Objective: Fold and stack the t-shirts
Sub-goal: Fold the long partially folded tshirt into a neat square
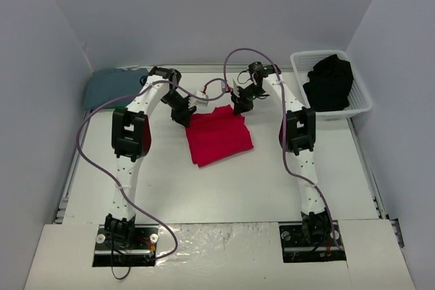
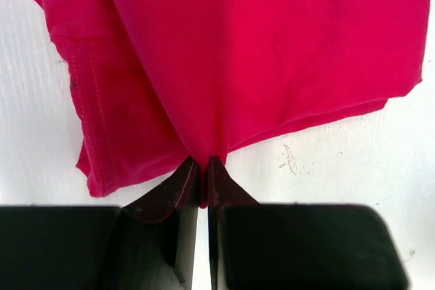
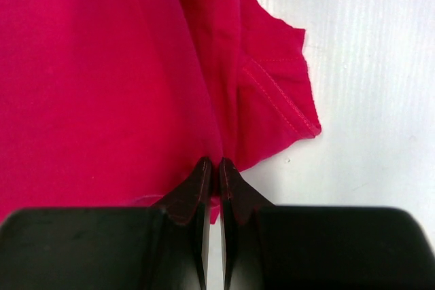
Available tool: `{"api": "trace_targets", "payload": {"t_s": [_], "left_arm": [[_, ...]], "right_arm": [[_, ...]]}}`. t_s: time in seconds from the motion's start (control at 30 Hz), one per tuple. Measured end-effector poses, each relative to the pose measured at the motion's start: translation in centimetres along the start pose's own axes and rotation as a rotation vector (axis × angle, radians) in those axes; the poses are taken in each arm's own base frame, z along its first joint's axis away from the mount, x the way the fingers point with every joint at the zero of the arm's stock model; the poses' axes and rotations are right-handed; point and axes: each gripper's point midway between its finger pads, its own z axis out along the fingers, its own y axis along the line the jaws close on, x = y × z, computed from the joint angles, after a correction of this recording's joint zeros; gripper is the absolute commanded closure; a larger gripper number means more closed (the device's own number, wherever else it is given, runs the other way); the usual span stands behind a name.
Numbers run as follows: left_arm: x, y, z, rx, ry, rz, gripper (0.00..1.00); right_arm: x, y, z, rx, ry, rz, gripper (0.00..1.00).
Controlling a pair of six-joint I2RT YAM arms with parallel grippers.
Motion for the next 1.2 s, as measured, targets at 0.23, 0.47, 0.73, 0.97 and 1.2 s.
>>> {"api": "trace_targets", "payload": {"t_s": [0.23, 0.47, 0.73, 0.97, 1.2], "left_arm": [[0.6, 0.7, 0.5, -0.003, 0.004, -0.015, 0.86], [1.8, 2.0, 0.5, -0.034, 0.034, -0.066, 0.71], [1.4, 4.6, -1.4, -0.214, 0.044, -0.137, 0.67], [-1.7, 3.1, -8.7, -0.522, -0.018, -0.229, 0.67], [-1.7, -0.3, -11.7, -0.659, -0.066, -0.323, 0.67]], "right_arm": [[0.3, -1.1, 0.5, 0.028, -0.001, 0.023, 0.78], [0.9, -3.0, -0.2, 0.102, 0.007, 0.036, 0.56], [1.5, -3.7, -0.7, 0.185, 0.039, 0.089, 0.53], [-3.1, -1.3, -6.6, 0.295, 0.033, 0.053, 0.50], [-7.7, 1.7, -12.2, 0.431, -0.005, 0.092, 1.00]]}}
